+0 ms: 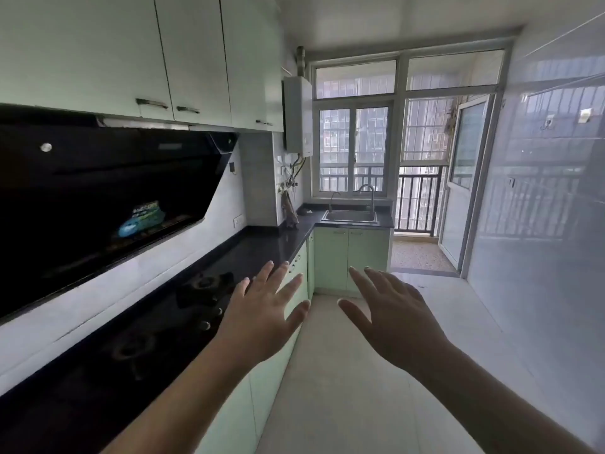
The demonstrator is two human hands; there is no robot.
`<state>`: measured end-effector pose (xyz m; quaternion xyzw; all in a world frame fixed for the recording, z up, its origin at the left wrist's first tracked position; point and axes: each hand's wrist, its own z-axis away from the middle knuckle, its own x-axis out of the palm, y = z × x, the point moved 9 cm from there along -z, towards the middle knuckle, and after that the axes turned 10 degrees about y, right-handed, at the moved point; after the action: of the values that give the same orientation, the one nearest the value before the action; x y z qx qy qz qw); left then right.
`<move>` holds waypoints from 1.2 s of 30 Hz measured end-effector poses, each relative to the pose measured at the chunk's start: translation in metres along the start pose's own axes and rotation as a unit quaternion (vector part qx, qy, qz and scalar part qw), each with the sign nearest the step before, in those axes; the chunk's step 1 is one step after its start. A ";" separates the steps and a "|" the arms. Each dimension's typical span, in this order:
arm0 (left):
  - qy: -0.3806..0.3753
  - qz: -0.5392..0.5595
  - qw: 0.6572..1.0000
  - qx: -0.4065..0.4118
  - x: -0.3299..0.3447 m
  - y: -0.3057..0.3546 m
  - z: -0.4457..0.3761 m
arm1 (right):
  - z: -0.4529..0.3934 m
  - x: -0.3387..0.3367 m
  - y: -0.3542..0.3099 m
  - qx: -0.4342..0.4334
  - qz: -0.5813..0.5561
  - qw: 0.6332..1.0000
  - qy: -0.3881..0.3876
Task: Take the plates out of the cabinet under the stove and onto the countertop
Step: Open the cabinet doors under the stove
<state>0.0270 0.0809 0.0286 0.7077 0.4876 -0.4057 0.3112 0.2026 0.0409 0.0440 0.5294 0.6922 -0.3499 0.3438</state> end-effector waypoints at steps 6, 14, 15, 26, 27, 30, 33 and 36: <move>0.006 -0.016 1.000 0.011 0.052 0.024 -0.040 | -0.026 0.038 0.046 0.018 0.000 0.999 0.037; -0.044 -0.076 0.995 -0.041 0.096 -0.004 -0.064 | -0.070 0.084 0.097 0.059 -0.030 0.997 0.029; -0.049 -0.075 0.995 -0.047 0.102 -0.007 -0.066 | -0.075 0.091 0.099 0.061 -0.036 0.997 0.026; -0.039 -0.034 0.997 -0.055 0.159 -0.064 -0.114 | -0.137 0.180 0.104 0.027 -0.021 0.999 -0.034; -0.040 -0.026 0.997 -0.058 0.165 -0.069 -0.120 | -0.142 0.188 0.106 0.031 -0.013 0.999 -0.040; -0.035 -0.012 0.999 -0.037 0.180 -0.078 -0.148 | -0.165 0.210 0.115 0.045 0.006 0.997 -0.059; -0.028 -0.035 0.999 -0.014 0.197 -0.077 -0.177 | -0.180 0.226 0.119 0.053 0.011 0.996 -0.064; -0.026 -0.056 0.998 0.011 0.221 -0.073 -0.205 | -0.198 0.245 0.127 0.060 0.005 0.996 -0.071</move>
<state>0.0571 0.3732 -0.0713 0.6716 0.5142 -0.4460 0.2925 0.2556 0.3542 -0.0755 0.5263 0.6411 -0.4257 0.3616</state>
